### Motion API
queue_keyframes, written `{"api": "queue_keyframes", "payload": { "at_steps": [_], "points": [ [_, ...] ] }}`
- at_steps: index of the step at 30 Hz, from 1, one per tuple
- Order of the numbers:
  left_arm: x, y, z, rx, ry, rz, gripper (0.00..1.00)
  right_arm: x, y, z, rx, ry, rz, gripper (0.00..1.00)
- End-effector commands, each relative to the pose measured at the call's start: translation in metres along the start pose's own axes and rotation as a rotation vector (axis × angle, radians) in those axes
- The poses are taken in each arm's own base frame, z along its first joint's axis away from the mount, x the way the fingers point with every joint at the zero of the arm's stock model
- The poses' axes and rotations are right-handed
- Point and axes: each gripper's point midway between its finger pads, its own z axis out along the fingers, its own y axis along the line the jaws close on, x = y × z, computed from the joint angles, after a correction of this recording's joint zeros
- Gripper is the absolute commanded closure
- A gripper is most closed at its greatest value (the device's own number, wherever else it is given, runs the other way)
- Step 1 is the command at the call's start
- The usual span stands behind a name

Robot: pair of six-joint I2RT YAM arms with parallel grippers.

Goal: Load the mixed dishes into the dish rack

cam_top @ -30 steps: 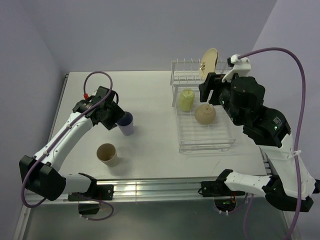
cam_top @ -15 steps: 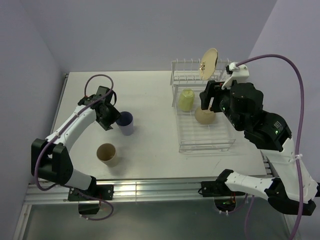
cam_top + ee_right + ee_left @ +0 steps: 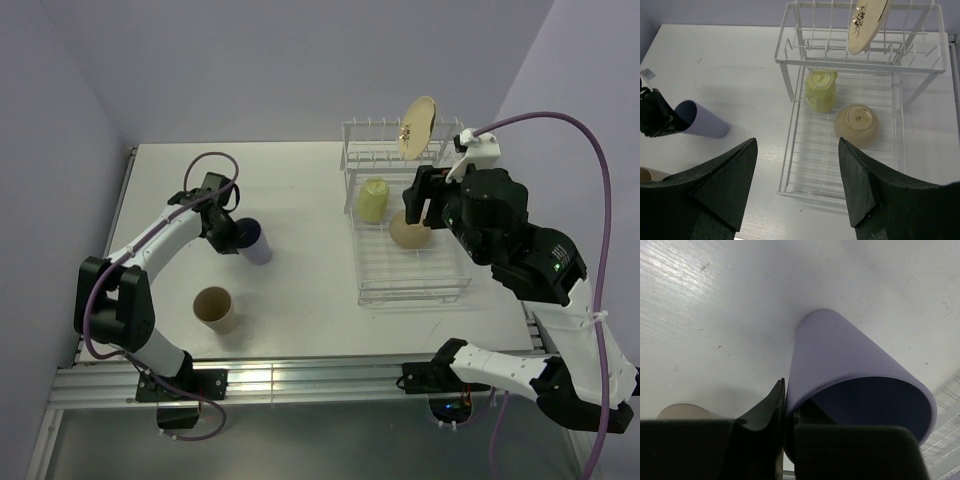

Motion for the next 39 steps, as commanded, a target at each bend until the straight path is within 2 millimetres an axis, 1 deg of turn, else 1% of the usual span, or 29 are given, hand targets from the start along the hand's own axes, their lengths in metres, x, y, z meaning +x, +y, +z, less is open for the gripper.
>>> {"api": "queue_keyframes", "payload": {
  "at_steps": [1,3,5,6,8,9,10,11,12,13,14,15,16,17,18,19,20,21,22,23,24,25,28,29,30,32,34,35,39],
  "points": [
    [-0.011,-0.018,-0.027,0.096,-0.045,0.014,1.0,-0.001,0.004,-0.006,-0.028,0.008,0.013,0.27],
    [-0.011,-0.024,-0.043,0.146,-0.047,0.012,1.0,0.003,0.014,-0.002,-0.062,0.046,0.003,0.27],
    [-0.015,-0.037,-0.074,0.233,-0.069,0.007,1.0,0.011,0.027,0.001,-0.115,0.096,-0.012,0.26],
    [-0.01,-0.042,-0.087,0.275,-0.043,0.011,1.0,0.017,0.04,0.003,-0.175,0.141,-0.019,0.26],
    [-0.011,-0.056,-0.126,0.394,-0.056,0.001,1.0,0.023,0.055,0.004,-0.226,0.187,0.014,0.26],
    [-0.006,-0.065,-0.143,0.466,-0.029,0.007,1.0,0.024,0.066,0.007,-0.268,0.207,0.023,0.27],
    [-0.004,-0.072,-0.167,0.545,-0.034,-0.006,1.0,0.029,0.084,0.0,-0.371,0.253,0.044,0.27],
    [-0.001,-0.079,-0.183,0.615,-0.025,-0.004,1.0,0.031,0.092,0.002,-0.4,0.279,0.063,0.27],
    [0.006,-0.094,-0.205,0.732,0.014,0.015,1.0,0.03,0.101,0.002,-0.441,0.29,0.087,0.27],
    [0.011,-0.1,-0.228,0.823,0.034,-0.001,1.0,0.032,0.114,-0.005,-0.538,0.336,0.133,0.27],
    [0.018,-0.103,-0.235,0.878,0.074,0.0,1.0,0.031,0.119,-0.007,-0.584,0.346,0.165,0.28],
    [0.024,-0.106,-0.25,0.937,0.116,-0.026,1.0,0.032,0.124,-0.004,-0.626,0.351,0.198,0.28],
    [0.031,-0.111,-0.265,1.007,0.152,-0.005,1.0,0.029,0.12,0.001,-0.642,0.354,0.256,0.27],
    [0.036,-0.111,-0.268,1.031,0.176,-0.007,1.0,0.028,0.129,-0.015,-0.761,0.374,0.285,0.26],
    [0.04,-0.11,-0.28,1.071,0.182,-0.007,1.0,0.035,0.13,-0.007,-0.783,0.381,0.314,0.25],
    [0.042,-0.112,-0.292,1.122,0.21,-0.024,1.0,0.036,0.129,-0.006,-0.799,0.395,0.353,0.24],
    [0.046,-0.111,-0.291,1.135,0.236,-0.04,1.0,0.035,0.128,-0.01,-0.858,0.409,0.378,0.21],
    [0.048,-0.11,-0.295,1.159,0.255,-0.054,1.0,0.043,0.127,-0.009,-0.876,0.426,0.399,0.19],
    [0.051,-0.108,-0.306,1.19,0.294,-0.099,1.0,0.033,0.13,-0.011,-0.922,0.389,0.422,0.17],
    [0.056,-0.108,-0.307,1.228,0.326,-0.098,1.0,0.031,0.132,-0.014,-0.959,0.377,0.435,0.11],
    [0.06,-0.106,-0.313,1.254,0.346,-0.109,1.0,0.028,0.135,-0.02,-1.029,0.354,0.43,0.1],
    [0.062,-0.104,-0.309,1.248,0.391,-0.15,1.0,0.025,0.137,-0.025,-1.056,0.364,0.457,0.09],
    [0.067,-0.101,-0.316,1.274,0.428,-0.183,1.0,0.018,0.143,-0.034,-1.142,0.333,0.487,0.06],
    [0.073,-0.1,-0.311,1.269,0.459,-0.194,1.0,0.017,0.144,-0.035,-1.148,0.327,0.489,0.04],
    [0.074,-0.101,-0.318,1.3,0.479,-0.213,1.0,0.018,0.144,-0.033,-1.161,0.315,0.483,0.04],
    [0.083,-0.103,-0.318,1.322,0.51,-0.211,1.0,0.023,0.145,-0.03,-1.168,0.332,0.511,0.04],
    [0.089,-0.107,-0.32,1.328,0.528,-0.206,1.0,0.02,0.146,-0.028,-1.18,0.306,0.518,0.04],
    [0.098,-0.108,-0.319,1.326,0.555,-0.195,1.0,0.021,0.146,-0.025,-1.179,0.306,0.521,0.03],
    [0.114,-0.118,-0.323,1.347,0.607,-0.2,1.0,0.022,0.149,-0.018,-1.202,0.301,0.535,0.04]
  ]
}}
